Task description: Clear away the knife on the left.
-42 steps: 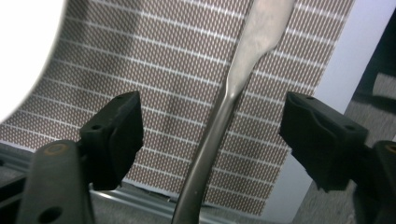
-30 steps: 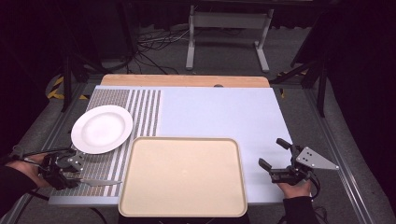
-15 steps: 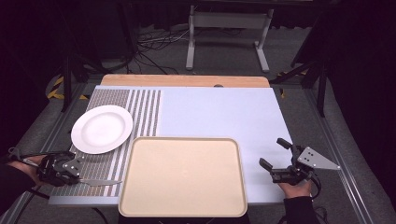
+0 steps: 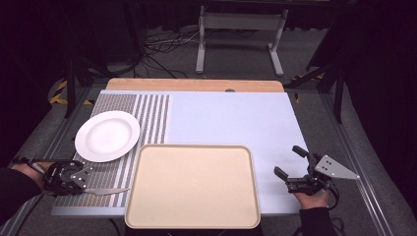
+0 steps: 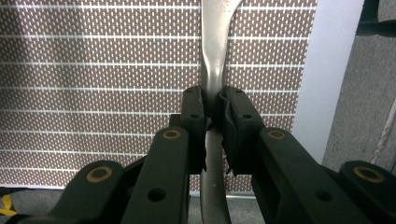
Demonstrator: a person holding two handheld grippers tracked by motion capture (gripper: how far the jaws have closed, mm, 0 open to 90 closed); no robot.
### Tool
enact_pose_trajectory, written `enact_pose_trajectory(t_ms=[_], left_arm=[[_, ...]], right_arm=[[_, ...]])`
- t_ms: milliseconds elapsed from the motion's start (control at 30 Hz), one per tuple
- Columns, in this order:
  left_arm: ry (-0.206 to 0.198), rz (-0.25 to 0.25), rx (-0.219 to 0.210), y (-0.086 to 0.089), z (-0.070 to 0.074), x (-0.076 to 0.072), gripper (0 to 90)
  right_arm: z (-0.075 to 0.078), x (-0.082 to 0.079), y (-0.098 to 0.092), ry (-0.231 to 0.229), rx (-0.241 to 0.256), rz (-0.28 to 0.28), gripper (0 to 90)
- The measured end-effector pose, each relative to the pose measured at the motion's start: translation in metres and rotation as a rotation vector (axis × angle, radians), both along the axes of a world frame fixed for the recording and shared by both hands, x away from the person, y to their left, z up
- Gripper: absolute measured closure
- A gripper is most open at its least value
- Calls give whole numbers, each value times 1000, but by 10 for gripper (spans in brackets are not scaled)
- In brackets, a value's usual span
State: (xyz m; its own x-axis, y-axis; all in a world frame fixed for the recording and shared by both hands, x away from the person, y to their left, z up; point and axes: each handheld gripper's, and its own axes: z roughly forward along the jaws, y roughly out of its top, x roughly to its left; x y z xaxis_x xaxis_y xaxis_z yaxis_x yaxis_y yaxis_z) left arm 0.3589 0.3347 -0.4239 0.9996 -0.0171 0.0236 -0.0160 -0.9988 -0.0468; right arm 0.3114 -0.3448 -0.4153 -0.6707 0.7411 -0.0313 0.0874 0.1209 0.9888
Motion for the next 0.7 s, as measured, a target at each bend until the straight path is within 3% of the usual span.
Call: enact_pose_trajectory(t_ms=[333, 500, 700], left_arm=[[-7, 8, -1, 0, 1, -1, 805], [-32, 42, -43, 8, 4, -3, 805], [-69, 80, -99, 18, 22, -7, 806]], right_arm=[[0, 0, 0, 1, -1, -1, 1], [0, 0, 0, -1, 7, -3, 1], [-1, 1, 1, 4, 4, 0, 1]])
